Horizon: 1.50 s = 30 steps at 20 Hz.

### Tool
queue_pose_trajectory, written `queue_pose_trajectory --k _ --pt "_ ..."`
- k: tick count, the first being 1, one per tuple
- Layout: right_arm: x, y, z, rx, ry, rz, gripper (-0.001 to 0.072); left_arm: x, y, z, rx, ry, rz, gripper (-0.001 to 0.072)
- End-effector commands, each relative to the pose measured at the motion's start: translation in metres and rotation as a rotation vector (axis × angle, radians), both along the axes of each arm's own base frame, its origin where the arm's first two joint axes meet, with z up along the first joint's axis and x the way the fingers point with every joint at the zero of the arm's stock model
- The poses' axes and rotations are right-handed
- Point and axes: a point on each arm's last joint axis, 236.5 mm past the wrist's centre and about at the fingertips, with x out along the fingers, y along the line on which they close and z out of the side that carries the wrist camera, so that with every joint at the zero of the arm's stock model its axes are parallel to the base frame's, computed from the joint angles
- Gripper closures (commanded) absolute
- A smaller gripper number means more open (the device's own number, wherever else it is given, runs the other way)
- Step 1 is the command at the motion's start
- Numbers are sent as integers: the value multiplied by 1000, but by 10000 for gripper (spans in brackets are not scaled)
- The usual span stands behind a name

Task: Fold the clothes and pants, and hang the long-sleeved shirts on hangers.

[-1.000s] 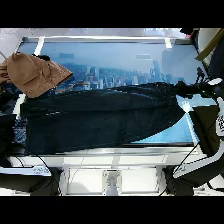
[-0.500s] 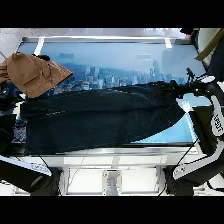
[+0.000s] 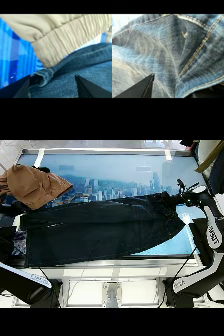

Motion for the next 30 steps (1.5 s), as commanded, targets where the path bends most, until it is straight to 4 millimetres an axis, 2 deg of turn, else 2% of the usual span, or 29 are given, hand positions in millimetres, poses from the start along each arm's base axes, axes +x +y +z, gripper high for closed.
queue_pose_trajectory --k 1,2,3,5,7,8,12,14,19,22,25,27,30 --pt "0 3 0 5 6 -1 298 -10 -9 -6 7 43 -77 101" --pt "0 3 0 5 5 -1 298 -11 -11 -7 7 51 -85 102" --pt "0 3 0 4 5 -1 299 -10 -14 -7 9 51 -92 159" --pt "0 3 0 4 5 -1 298 -7 -19 -7 10 50 -102 381" --pt "0 3 0 5 5 -1 298 -2 -23 -7 18 43 -110 654" --pt "0 3 0 5 6 0 299 1 -24 -7 25 37 -110 684" --pt "2 -4 4 -21 -14 -8 298 9 -21 2 56 14 -108 685" --pt "12 -21 7 -79 -58 -49 298 15 -15 17 74 -9 -73 685" --pt "53 -65 14 -178 -194 -232 295 30 -6 56 133 -87 0 685" --pt "62 -94 28 -202 -239 -284 247 32 -7 65 140 -100 8 685" --pt "67 -108 42 -222 -277 -280 248 37 -9 67 130 -100 45 685" --pt "66 -115 36 -267 -273 -269 250 45 -14 68 136 -114 55 686" --pt "62 -119 10 -292 -225 -249 258 58 -21 70 139 -132 79 685"
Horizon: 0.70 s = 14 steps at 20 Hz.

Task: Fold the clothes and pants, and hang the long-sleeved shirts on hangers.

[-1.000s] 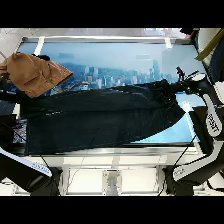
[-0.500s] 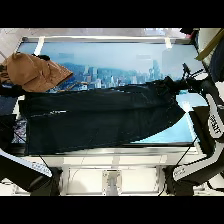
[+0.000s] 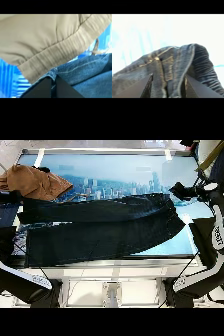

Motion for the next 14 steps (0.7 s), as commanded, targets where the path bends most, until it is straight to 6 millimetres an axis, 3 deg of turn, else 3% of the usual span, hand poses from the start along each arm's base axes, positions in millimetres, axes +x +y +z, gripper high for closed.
queue_pose_trajectory --k 1,5,8,11,12,14 --pt "-1 -13 -24 -37 37 -2 258 14 -7 4 7 -27 26 686" --pt "11 -20 -51 -17 71 0 258 19 -14 5 11 -34 14 686" --pt "30 -25 -55 -18 54 8 260 15 -5 -1 23 3 71 686" --pt "31 -14 -62 10 93 100 271 9 3 -6 39 39 112 686" --pt "33 -10 -62 28 96 114 281 9 3 -6 36 41 120 686" --pt "42 -4 -56 44 52 146 369 11 4 -5 31 38 136 686"
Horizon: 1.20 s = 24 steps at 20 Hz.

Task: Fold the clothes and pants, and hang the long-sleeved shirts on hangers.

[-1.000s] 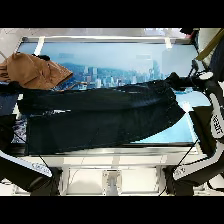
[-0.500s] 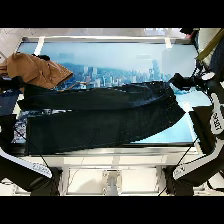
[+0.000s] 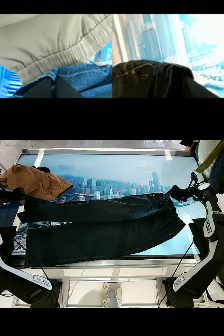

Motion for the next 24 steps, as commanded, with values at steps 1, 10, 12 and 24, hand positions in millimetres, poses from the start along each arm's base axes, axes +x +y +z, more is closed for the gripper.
queue_pose_trajectory --k 1,10,12,24 --pt "12 13 9 40 -51 71 579 2 6 0 -3 4 64 686" --pt "6 -22 147 -176 -170 91 673 30 23 126 150 -330 180 686" --pt "-21 -36 165 -206 -131 89 673 31 28 152 181 -397 203 686" --pt "84 -27 98 -135 -300 -234 673 80 43 77 109 -398 350 687"
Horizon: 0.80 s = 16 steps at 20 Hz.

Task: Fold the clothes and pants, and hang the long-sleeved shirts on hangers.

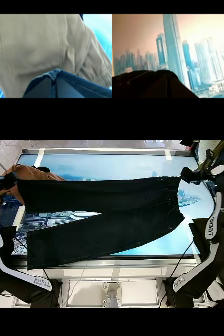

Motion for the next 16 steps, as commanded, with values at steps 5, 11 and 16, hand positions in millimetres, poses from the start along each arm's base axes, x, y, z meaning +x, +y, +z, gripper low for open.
queue_pose_trajectory --k 5,11,16 --pt "48 33 -54 110 -63 -111 345 37 -5 4 1 -128 75 450" --pt "-4 2 37 10 -13 -3 279 -52 -5 41 -115 71 54 0" --pt "-120 -17 70 -41 162 122 280 -195 -7 34 -117 380 64 1"
